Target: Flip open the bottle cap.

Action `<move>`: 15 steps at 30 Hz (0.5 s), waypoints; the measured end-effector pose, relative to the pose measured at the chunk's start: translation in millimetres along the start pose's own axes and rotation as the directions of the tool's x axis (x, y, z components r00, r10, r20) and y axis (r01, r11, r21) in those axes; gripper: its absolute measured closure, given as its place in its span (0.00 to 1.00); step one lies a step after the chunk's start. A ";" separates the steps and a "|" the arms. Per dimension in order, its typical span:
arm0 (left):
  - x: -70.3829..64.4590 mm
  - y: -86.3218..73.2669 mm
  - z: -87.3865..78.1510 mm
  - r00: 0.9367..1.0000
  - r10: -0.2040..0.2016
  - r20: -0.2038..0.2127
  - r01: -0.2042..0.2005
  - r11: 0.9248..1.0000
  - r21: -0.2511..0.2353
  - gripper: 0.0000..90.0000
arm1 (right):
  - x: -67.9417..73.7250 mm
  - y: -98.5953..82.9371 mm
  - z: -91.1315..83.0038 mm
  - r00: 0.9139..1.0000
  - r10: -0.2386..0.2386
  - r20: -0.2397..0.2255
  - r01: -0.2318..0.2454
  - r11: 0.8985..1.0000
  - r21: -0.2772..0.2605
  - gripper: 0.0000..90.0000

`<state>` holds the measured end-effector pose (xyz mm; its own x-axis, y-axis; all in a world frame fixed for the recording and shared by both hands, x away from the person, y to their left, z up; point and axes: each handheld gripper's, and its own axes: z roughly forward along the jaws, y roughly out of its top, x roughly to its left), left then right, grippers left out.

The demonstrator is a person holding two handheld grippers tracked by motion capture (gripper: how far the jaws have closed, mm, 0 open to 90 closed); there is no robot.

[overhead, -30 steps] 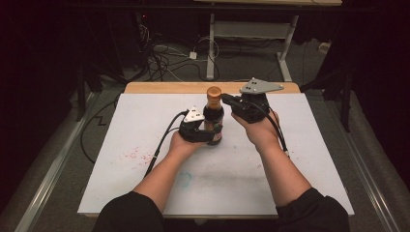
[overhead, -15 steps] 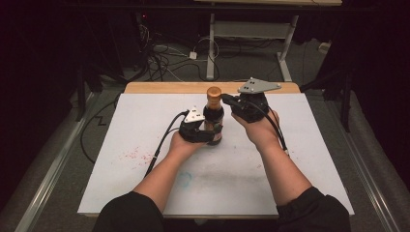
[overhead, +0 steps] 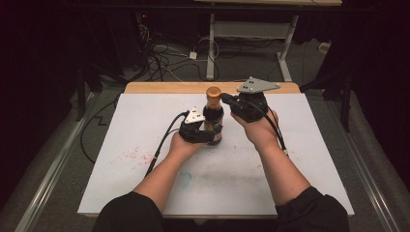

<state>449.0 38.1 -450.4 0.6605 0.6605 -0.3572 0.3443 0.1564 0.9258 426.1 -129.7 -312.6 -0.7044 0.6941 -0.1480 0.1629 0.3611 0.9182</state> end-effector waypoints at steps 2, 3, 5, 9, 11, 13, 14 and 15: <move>-0.2 0.0 0.2 1.000 -0.002 -0.001 0.002 1.000 -0.002 0.32 | -0.2 0.0 0.2 1.000 0.005 0.000 -0.005 1.000 0.000 1.00; -0.5 0.0 0.4 1.000 -0.005 -0.001 0.005 1.000 -0.004 0.32 | -0.3 0.2 0.2 1.000 0.007 -0.001 -0.007 1.000 0.001 1.00; -0.6 0.0 0.5 1.000 -0.006 -0.002 0.006 1.000 -0.005 0.32 | 0.1 1.1 0.2 1.000 0.002 0.002 -0.002 1.000 0.006 1.00; -0.9 -0.1 0.8 1.000 -0.011 -0.004 0.011 1.000 -0.008 0.33 | 0.5 1.8 0.4 1.000 0.006 0.004 -0.006 1.000 0.009 1.00; -1.5 -0.1 1.0 1.000 -0.014 -0.006 0.014 1.000 -0.010 0.33 | 0.9 2.1 0.4 1.000 0.007 0.006 -0.007 1.000 0.011 1.00; -1.6 -0.1 1.1 1.000 -0.014 -0.008 0.014 1.000 -0.010 0.33 | 1.5 2.5 0.2 1.000 0.009 0.009 -0.009 1.000 0.014 1.00; -1.9 -0.1 1.4 1.000 -0.019 -0.008 0.019 1.000 -0.014 0.33 | 1.7 2.5 0.3 1.000 0.011 0.010 -0.011 1.000 0.014 1.00; -1.9 -0.1 1.4 1.000 -0.019 -0.008 0.019 1.000 -0.014 0.33 | 1.9 2.6 0.5 1.000 0.011 0.011 -0.011 1.000 0.013 1.00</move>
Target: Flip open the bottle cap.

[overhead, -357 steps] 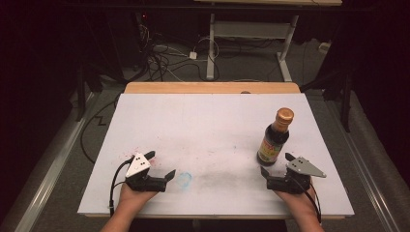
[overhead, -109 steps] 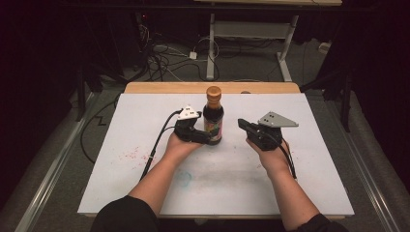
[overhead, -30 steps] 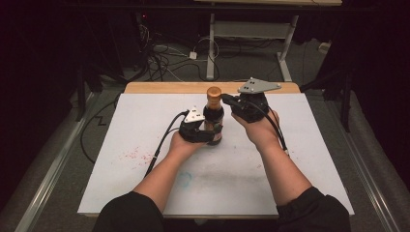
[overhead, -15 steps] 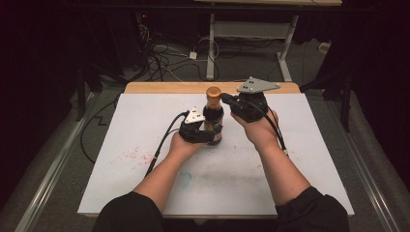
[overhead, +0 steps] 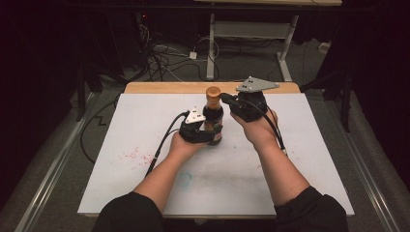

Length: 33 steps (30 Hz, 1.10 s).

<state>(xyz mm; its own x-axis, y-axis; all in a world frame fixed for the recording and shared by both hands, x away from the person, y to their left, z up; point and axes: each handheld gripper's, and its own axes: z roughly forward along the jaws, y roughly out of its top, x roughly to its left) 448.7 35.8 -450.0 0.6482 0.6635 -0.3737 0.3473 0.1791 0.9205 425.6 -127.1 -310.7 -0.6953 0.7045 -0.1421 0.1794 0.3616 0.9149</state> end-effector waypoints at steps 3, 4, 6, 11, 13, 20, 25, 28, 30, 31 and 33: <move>-6.4 -0.1 4.8 0.996 -0.088 0.012 0.089 0.993 -0.076 0.33 | 0.9 0.5 0.2 1.000 -0.003 0.002 0.003 1.000 0.002 1.00; -6.4 -0.1 4.8 0.996 -0.088 0.012 0.089 0.993 -0.076 0.33 | 1.3 0.7 0.3 1.000 -0.002 0.003 0.002 1.000 0.002 1.00; -6.6 -0.1 4.9 0.996 -0.087 0.011 0.088 0.993 -0.076 0.33 | 1.4 0.8 0.3 1.000 -0.002 0.004 0.002 1.000 0.002 1.00; -7.2 -0.5 5.3 0.997 -0.083 0.007 0.083 0.993 -0.078 0.33 | 1.8 1.0 -0.1 1.000 -0.002 0.007 0.002 1.000 0.004 1.00; -7.2 -0.6 5.4 0.997 -0.081 0.006 0.082 0.994 -0.079 0.33 | 1.9 1.4 0.0 1.000 -0.006 0.009 0.006 1.000 0.006 1.00; -12.7 -3.7 8.4 1.000 -0.027 0.005 0.027 0.997 -0.077 0.33 | 8.6 24.4 -16.4 1.000 -0.020 -0.013 0.019 0.995 -0.098 1.00; -2.6 -0.1 1.8 1.000 0.002 -0.017 -0.002 1.000 -0.001 0.33 | 15.8 39.9 -26.6 0.998 -0.061 0.002 0.061 0.990 -0.124 1.00; -15.5 -0.5 11.7 0.988 -0.154 0.013 0.154 0.977 -0.148 0.32 | 7.6 31.6 -26.7 0.999 -0.040 0.014 0.041 0.993 -0.112 1.00; -15.9 -0.6 12.4 0.986 -0.165 0.017 0.166 0.973 -0.160 0.32 | 2.1 23.9 -25.0 0.999 -0.025 0.022 0.027 0.996 -0.091 1.00; -2.3 -1.2 1.9 1.000 0.009 -0.011 -0.009 1.000 -0.008 0.32 | -0.5 20.2 -24.0 0.999 -0.020 0.025 0.022 0.997 -0.081 1.00; -2.2 -1.4 1.6 1.000 0.010 -0.011 -0.010 1.000 -0.007 0.32 | -5.2 13.5 -21.2 1.000 -0.010 0.027 0.012 0.998 -0.060 1.00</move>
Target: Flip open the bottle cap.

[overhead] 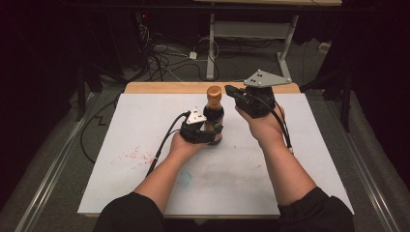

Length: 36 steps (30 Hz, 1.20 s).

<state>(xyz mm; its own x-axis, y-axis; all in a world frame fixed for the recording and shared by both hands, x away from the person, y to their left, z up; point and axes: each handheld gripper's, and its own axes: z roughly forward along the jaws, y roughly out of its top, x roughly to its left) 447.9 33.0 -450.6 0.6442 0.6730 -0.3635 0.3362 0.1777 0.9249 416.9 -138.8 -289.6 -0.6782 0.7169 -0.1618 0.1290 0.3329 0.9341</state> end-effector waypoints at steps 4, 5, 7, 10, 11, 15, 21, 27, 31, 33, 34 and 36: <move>-0.1 -0.8 0.2 1.000 -0.006 0.001 0.006 1.000 -0.010 0.32 | -1.9 -9.8 4.9 1.000 0.002 -0.001 -0.002 0.999 0.037 1.00; -0.1 -0.8 0.2 1.000 -0.005 0.001 0.005 1.000 -0.009 0.32 | -1.5 -11.4 6.0 1.000 0.000 -0.004 0.000 0.999 0.043 1.00; -0.1 -0.7 0.1 1.000 -0.004 0.001 0.004 1.000 -0.008 0.32 | -0.5 -13.9 8.0 1.000 -0.003 -0.010 0.003 0.999 0.054 1.00; 0.1 -0.6 0.0 1.000 -0.003 0.001 0.003 1.000 -0.006 0.32 | 1.3 -15.8 10.5 1.000 -0.008 -0.019 0.009 0.998 0.067 1.00; 0.0 -0.7 0.0 1.000 -0.002 0.001 0.002 1.000 -0.006 0.32 | 2.1 -16.2 11.2 1.000 -0.009 -0.020 0.011 0.997 0.071 1.00; -0.1 -0.7 0.0 1.000 -0.004 0.001 0.004 1.000 -0.007 0.32 | 4.2 -16.6 13.2 1.000 -0.016 -0.025 0.018 0.997 0.080 1.00; -0.4 -0.8 0.3 1.000 -0.006 0.001 0.006 1.000 -0.011 0.32 | 4.6 -15.9 13.2 0.999 -0.021 -0.026 0.023 0.997 0.079 1.00; -0.5 -0.9 0.3 1.000 -0.006 0.000 0.006 1.000 -0.011 0.32 | 4.9 -14.6 13.4 0.999 -0.021 -0.027 0.023 0.997 0.077 1.00; -0.6 -1.0 0.4 1.000 -0.009 0.000 0.009 1.000 -0.013 0.32 | 5.4 -14.1 14.0 0.999 -0.025 -0.029 0.027 0.997 0.078 1.00; -0.6 -1.1 0.3 1.000 -0.008 0.000 0.008 1.000 -0.013 0.32 | 5.8 -13.8 14.2 0.999 -0.024 -0.029 0.027 0.997 0.078 1.00; -0.7 -1.1 0.4 1.000 -0.009 0.000 0.009 1.000 -0.013 0.32 | 6.1 -13.7 14.5 0.999 -0.027 -0.030 0.029 0.997 0.078 1.00; -0.6 -1.1 0.5 1.000 -0.008 0.000 0.008 1.000 -0.015 0.32 | 6.9 -13.3 15.5 0.999 -0.031 -0.032 0.034 0.996 0.080 1.00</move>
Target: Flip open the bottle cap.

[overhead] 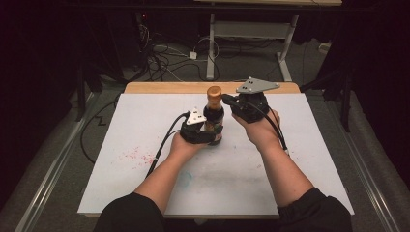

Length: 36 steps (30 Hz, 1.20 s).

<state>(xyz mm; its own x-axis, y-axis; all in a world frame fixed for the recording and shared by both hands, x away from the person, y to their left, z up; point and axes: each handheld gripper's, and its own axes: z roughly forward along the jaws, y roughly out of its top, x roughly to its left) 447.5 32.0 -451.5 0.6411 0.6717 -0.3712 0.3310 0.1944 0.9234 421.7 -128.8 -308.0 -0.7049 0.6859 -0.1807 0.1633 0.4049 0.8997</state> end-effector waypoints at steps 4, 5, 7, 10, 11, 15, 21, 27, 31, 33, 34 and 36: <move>0.1 0.3 0.0 1.000 -0.008 -0.002 0.008 1.000 -0.002 0.32 | 0.9 0.7 1.4 1.000 0.001 0.001 -0.001 1.000 0.000 1.00; 0.1 0.3 0.0 1.000 -0.008 -0.002 0.008 1.000 -0.002 0.32 | 0.9 0.8 1.4 1.000 0.003 0.002 -0.003 1.000 -0.001 1.00; 0.0 0.2 0.0 1.000 -0.007 -0.002 0.007 1.000 -0.001 0.32 | 0.7 0.7 1.2 1.000 0.003 0.001 -0.003 1.000 -0.001 1.00; -0.1 0.1 0.1 1.000 -0.008 -0.002 0.008 1.000 -0.002 0.32 | 0.7 0.7 1.1 1.000 0.005 0.001 -0.005 1.000 0.000 1.00; -0.1 0.1 0.1 1.000 -0.008 -0.002 0.008 1.000 -0.002 0.32 | 0.7 0.7 1.1 1.000 0.005 0.001 -0.005 1.000 0.000 1.00; 0.1 0.3 0.0 1.000 -0.009 -0.002 0.009 1.000 -0.001 0.32 | 0.4 0.6 1.5 1.000 0.009 -0.003 -0.009 1.000 -0.004 1.00; -0.4 0.1 0.1 1.000 -0.012 -0.003 0.012 1.000 -0.005 0.32 | 0.7 1.6 1.3 1.000 0.020 -0.004 -0.020 1.000 -0.018 1.00; -0.1 0.0 0.0 1.000 -0.008 -0.003 0.008 1.000 -0.004 0.32 | 1.4 2.6 1.0 1.000 0.024 -0.006 -0.024 0.999 -0.022 1.00; -0.2 0.1 -0.2 1.000 -0.008 -0.005 0.008 1.000 -0.002 0.32 | 1.3 2.8 1.1 1.000 0.028 -0.008 -0.028 0.999 -0.026 1.00; -0.4 0.2 -0.2 1.000 -0.008 -0.007 0.008 1.000 -0.002 0.32 | 1.5 2.9 1.1 1.000 0.027 -0.009 -0.027 0.999 -0.028 1.00; -0.4 0.2 -0.2 1.000 -0.010 -0.007 0.010 1.000 -0.003 0.32 | 1.5 3.0 1.1 1.000 0.028 -0.010 -0.028 0.999 -0.030 1.00; -0.4 0.2 -0.1 1.000 -0.011 -0.008 0.011 1.000 -0.003 0.32 | 1.5 3.1 1.3 1.000 0.027 -0.010 -0.028 0.999 -0.030 1.00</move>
<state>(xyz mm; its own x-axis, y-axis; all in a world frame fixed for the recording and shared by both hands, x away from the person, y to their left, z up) 447.2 31.9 -451.1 0.6319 0.6752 -0.3806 0.3360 0.2038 0.9195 422.0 -125.8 -306.1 -0.7069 0.6907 -0.1521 0.1622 0.3677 0.9157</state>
